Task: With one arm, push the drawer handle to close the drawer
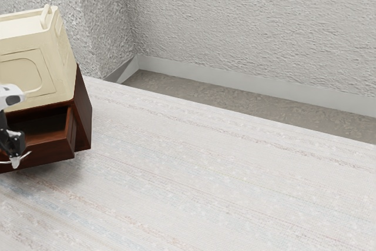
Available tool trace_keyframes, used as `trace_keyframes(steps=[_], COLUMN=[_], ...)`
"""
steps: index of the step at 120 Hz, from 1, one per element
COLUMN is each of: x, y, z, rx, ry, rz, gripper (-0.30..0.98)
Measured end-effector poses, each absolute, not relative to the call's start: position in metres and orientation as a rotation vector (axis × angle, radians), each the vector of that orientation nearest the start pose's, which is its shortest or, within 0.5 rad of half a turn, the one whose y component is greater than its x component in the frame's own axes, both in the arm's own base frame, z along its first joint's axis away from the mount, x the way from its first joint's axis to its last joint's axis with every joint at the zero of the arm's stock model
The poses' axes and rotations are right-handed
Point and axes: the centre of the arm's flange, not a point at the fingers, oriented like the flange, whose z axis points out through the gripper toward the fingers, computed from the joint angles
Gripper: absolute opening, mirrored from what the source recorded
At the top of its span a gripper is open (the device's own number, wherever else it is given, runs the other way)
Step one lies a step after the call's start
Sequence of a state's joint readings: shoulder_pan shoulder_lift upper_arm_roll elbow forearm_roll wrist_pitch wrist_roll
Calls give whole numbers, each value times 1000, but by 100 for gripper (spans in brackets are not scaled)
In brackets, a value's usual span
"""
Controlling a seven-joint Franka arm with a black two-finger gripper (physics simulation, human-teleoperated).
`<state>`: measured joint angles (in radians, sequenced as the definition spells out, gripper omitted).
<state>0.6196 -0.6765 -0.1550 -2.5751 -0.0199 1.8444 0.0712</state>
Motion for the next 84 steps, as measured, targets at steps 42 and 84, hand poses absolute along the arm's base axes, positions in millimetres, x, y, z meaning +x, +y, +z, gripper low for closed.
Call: trace_keyframes(steps=[42, 84], x=[312, 330], y=[173, 187], z=[430, 408], rx=[-3026, -3043], ry=[-671, -656], rz=[160, 133], gripper=[17, 12])
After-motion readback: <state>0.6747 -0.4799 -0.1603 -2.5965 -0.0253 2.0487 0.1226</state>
